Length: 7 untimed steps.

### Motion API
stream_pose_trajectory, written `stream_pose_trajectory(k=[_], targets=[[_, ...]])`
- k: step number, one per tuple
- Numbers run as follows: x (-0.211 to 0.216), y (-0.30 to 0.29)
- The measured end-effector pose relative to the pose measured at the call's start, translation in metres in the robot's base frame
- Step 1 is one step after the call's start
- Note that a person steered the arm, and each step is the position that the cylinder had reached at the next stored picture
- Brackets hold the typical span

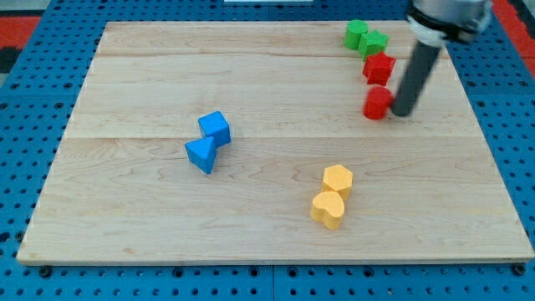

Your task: Move the yellow hexagon left to the red star

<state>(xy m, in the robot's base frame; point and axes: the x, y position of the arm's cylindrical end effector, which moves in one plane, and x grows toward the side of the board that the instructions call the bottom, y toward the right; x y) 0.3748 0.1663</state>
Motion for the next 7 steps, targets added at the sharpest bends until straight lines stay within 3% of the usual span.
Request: stream_pose_trajectory(k=[1, 2, 3, 4, 5, 6, 7], targets=[[0.000, -0.012], [0.100, 0.053], [0.201, 0.035], [0.244, 0.000], [0.239, -0.071], [0.233, -0.091], [0.165, -0.089]])
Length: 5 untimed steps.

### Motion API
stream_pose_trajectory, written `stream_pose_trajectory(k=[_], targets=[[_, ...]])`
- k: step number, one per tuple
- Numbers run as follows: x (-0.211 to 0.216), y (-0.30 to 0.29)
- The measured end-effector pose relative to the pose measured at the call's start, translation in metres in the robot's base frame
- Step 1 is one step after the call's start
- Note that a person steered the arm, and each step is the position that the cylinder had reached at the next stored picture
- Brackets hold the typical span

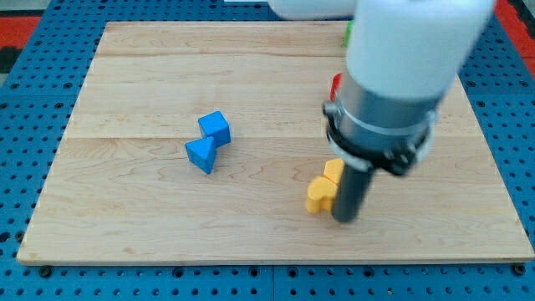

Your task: Move the yellow hexagon left to the red star

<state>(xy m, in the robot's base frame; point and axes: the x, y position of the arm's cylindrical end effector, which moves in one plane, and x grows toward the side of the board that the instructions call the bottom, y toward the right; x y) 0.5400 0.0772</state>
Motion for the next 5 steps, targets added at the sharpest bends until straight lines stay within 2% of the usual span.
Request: stream_pose_trajectory(k=[2, 3, 4, 5], targets=[[-0.119, -0.019], [-0.142, 0.010], [-0.125, -0.046], [-0.083, -0.030]])
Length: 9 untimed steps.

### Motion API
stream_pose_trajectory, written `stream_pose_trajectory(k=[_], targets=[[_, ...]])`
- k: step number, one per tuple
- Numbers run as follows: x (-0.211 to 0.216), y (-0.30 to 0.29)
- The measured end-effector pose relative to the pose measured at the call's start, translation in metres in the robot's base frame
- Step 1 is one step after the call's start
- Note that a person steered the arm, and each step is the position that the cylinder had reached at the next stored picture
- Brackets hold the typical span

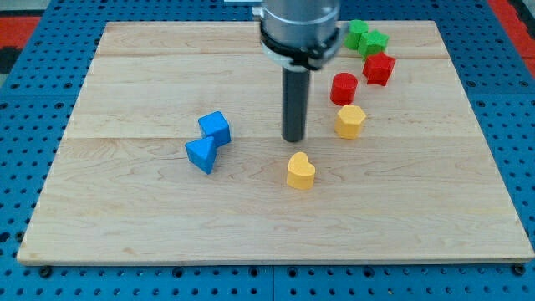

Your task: Move the yellow hexagon left to the red star

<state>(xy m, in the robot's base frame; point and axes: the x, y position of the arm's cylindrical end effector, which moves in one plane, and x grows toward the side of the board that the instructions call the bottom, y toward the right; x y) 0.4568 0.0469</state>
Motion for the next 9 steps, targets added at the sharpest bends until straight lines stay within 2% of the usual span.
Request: stream_pose_trajectory(k=[1, 2, 3, 4, 5, 6, 7, 8, 9], targets=[[-0.022, 0.035], [-0.095, 0.009], [-0.053, 0.002], [-0.010, 0.041], [-0.025, 0.093], [-0.054, 0.119], [-0.031, 0.138], [-0.098, 0.111], [-0.132, 0.111]])
